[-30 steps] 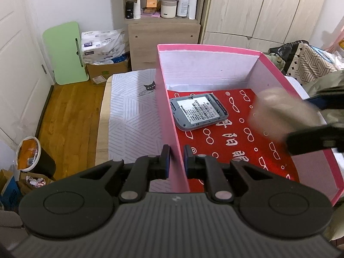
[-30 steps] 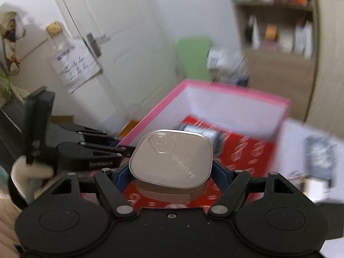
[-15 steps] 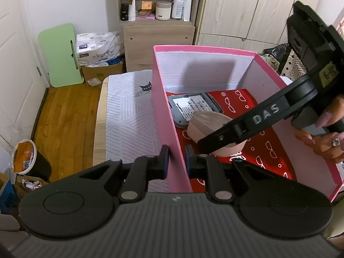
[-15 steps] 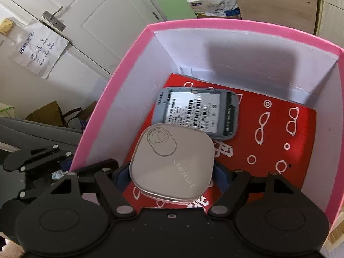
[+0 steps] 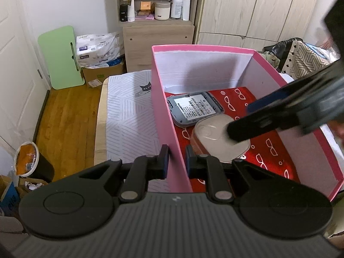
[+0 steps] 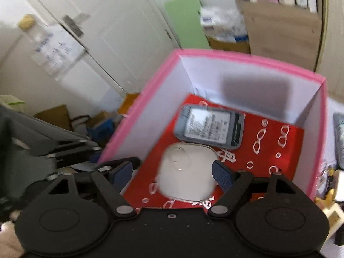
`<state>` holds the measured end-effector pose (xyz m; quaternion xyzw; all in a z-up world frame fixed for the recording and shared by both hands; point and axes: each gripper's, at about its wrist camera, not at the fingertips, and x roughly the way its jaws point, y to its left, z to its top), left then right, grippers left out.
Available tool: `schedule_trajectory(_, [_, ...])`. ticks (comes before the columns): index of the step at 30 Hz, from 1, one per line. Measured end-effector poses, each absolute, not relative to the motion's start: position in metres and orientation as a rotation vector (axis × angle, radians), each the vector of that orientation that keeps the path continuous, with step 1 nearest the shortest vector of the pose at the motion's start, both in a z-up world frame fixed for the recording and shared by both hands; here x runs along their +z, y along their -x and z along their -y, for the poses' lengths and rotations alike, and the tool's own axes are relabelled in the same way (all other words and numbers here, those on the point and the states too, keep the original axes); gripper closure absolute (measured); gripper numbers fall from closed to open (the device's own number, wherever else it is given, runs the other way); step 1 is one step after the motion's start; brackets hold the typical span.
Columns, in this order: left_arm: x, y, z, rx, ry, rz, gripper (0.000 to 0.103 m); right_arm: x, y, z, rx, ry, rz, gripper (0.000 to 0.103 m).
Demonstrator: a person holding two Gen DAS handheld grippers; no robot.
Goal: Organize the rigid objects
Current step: 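Place the beige case in the box beside the grey router, then return the right gripper to the black square device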
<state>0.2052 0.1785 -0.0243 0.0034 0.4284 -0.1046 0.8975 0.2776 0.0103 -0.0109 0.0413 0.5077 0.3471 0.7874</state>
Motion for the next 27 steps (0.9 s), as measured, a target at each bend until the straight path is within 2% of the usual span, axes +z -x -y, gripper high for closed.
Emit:
schedule_trajectory(5, [-0.024, -0.206, -0.179, -0.215, -0.003, -0.886, 0.089, 0.024, -0.251, 0.020, 0.733, -0.077, -0.929, 0.018])
schedule_trajectory(11, [-0.025, -0.206, -0.178, -0.209, 0.002, -0.889, 0.089, 0.037, -0.226, 0.061, 0.678, -0.082, -0.816, 0.018])
schedule_trajectory(21, [-0.025, -0.203, -0.174, -0.186, -0.018, -0.882, 0.091, 0.030, -0.198, 0.138, 0.537, -0.094, -0.754, 0.018])
schedule_trajectory(27, [-0.024, -0.205, -0.174, -0.172, -0.008, -0.894, 0.091, 0.003, -0.190, 0.179, 0.456, -0.133, -0.783, 0.020])
